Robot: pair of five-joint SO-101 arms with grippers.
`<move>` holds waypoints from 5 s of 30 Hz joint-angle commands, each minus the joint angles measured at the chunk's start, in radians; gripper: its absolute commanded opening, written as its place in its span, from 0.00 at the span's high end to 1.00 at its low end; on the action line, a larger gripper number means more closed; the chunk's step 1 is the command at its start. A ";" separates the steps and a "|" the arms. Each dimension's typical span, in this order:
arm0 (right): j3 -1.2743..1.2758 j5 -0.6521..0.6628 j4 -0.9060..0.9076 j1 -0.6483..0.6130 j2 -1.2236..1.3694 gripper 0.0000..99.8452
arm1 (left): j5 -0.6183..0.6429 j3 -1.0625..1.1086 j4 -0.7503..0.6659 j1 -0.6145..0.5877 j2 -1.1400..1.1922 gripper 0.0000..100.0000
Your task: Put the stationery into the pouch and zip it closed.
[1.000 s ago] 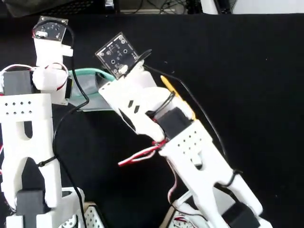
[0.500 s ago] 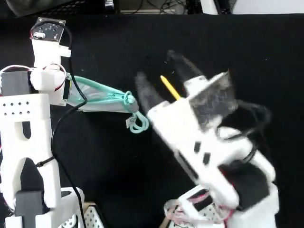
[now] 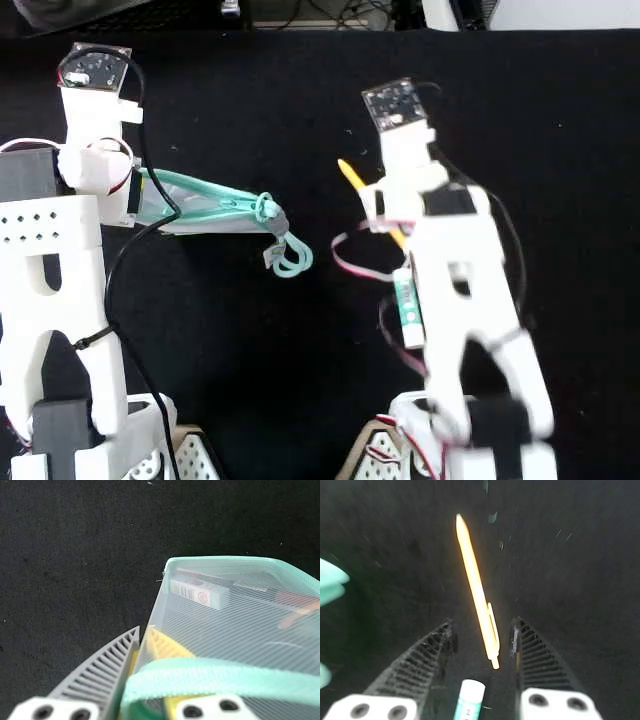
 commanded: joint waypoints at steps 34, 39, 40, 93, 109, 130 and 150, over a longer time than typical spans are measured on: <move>-0.972 0.141 0.014 -0.087 1.036 0.87 | -0.002 0.002 0.002 -0.021 0.015 0.97; -1.010 0.130 0.014 -0.066 1.035 0.99 | 0.000 0.002 0.003 -0.021 0.015 0.97; -1.012 0.130 0.015 -0.058 1.035 0.99 | 0.000 0.002 0.003 -0.021 0.015 0.97; 0.437 0.132 -0.072 -0.336 0.068 0.82 | -0.002 0.002 0.006 -0.028 0.015 0.97; 0.441 0.138 0.060 -0.328 -0.249 0.99 | -0.002 0.002 0.006 -0.027 0.015 0.97; 0.091 -0.055 -0.192 -0.387 -1.129 0.99 | -0.002 0.008 0.006 -0.021 0.015 0.97; 0.503 -0.060 -0.980 -0.746 -1.132 0.99 | -0.002 0.027 0.000 -0.019 0.015 0.97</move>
